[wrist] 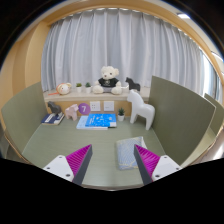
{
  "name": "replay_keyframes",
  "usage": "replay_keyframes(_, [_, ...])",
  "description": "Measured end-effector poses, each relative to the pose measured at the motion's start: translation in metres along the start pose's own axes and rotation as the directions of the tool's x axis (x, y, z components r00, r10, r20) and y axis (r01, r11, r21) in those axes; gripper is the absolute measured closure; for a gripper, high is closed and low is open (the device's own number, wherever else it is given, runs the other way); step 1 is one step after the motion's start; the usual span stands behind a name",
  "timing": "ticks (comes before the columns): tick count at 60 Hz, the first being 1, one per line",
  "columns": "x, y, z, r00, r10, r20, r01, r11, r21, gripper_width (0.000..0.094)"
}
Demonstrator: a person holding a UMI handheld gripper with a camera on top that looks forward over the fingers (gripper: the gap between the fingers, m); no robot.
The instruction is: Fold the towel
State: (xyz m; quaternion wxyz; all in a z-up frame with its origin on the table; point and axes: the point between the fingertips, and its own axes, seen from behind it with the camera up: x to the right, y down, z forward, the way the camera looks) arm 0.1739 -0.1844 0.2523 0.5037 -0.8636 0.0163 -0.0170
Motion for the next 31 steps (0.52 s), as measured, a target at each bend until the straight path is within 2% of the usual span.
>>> replay_keyframes(31, [-0.025,0.039,-0.053,0.999,-0.044,0.032,0.045,0.999,-0.028,0.0084])
